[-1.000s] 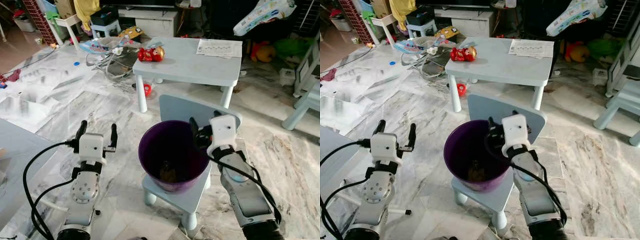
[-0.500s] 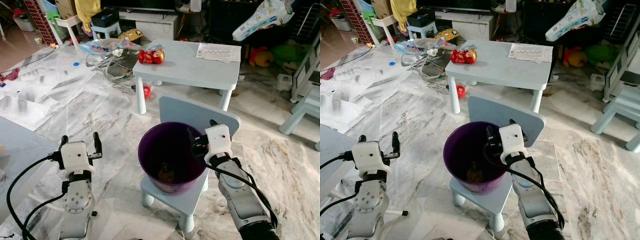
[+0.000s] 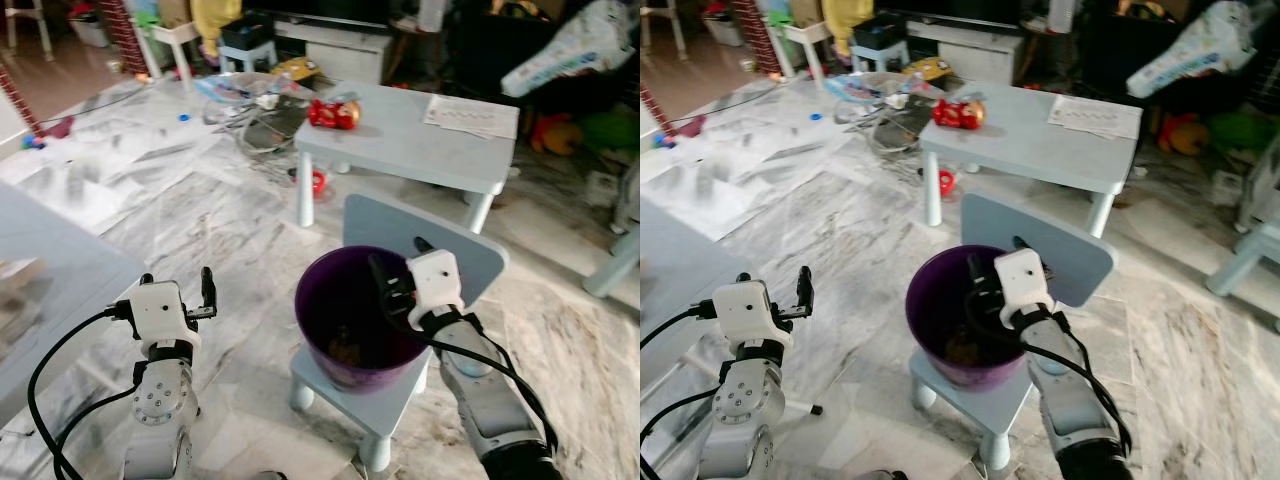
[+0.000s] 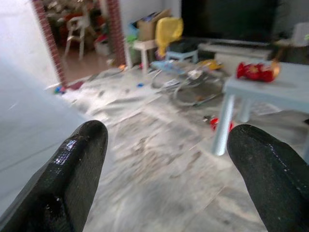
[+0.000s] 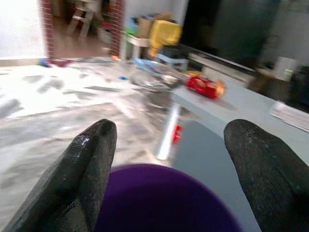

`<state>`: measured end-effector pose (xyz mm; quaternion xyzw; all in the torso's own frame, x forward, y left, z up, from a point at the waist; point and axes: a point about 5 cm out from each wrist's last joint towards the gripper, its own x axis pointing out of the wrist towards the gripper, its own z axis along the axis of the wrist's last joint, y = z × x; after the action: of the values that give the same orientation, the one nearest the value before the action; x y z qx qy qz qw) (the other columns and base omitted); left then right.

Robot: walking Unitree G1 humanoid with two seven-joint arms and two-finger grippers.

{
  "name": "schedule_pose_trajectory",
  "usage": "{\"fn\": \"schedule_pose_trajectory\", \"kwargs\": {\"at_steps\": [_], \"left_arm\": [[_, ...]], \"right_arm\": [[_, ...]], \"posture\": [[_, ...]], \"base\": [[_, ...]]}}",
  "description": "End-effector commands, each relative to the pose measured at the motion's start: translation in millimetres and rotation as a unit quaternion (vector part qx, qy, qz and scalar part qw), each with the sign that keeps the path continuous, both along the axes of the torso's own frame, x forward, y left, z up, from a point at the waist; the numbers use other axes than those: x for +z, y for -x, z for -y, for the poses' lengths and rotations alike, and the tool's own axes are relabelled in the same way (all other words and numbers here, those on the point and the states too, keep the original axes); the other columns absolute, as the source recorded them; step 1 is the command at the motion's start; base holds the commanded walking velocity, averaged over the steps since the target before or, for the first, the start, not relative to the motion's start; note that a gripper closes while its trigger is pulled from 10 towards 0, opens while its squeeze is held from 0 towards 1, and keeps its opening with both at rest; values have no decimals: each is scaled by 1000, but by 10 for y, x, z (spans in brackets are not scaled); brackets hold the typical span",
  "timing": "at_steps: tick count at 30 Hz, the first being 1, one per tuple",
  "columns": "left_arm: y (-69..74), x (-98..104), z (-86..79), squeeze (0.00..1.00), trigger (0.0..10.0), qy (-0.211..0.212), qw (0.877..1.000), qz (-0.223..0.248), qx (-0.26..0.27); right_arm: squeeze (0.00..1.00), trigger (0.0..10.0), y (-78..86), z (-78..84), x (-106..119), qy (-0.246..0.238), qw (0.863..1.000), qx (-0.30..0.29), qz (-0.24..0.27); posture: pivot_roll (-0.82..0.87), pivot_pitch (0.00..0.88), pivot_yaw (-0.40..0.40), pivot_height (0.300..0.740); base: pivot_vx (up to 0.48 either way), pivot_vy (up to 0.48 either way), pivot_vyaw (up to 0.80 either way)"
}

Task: Picking trash to rubbish bin

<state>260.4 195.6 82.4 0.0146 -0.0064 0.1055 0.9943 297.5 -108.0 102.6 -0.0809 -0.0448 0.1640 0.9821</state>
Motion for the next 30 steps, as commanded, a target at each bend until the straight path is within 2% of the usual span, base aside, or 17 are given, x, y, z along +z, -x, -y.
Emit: {"fn": "schedule_pose_trajectory", "kwargs": {"at_steps": [1,7,14,28,30], "left_arm": [[-13,51,-2,0,10000,10,1000,2,-2],[-21,53,3,0,10000,18,1000,-1,-7],[-33,52,0,0,10000,20,1000,-9,-10],[-40,28,2,0,10000,17,1000,-19,-12],[-44,36,11,0,10000,16,1000,-16,-15]], "right_arm": [[0,10000,-10,12,-12,-2,1000,5,-3],[0,10000,-5,22,-37,-13,1000,0,-12],[0,10000,-7,36,-47,-27,1000,-2,-17],[0,10000,-3,24,-43,-23,1000,14,-14],[0,10000,0,30,-44,-23,1000,14,-14]], "posture": [[6,49,35,740],[6,52,38,740],[5,53,40,740],[4,48,42,740],[3,47,43,740]], "base": [[0,0,800],[0,0,798],[0,0,0],[0,463,0],[0,0,203]]}}
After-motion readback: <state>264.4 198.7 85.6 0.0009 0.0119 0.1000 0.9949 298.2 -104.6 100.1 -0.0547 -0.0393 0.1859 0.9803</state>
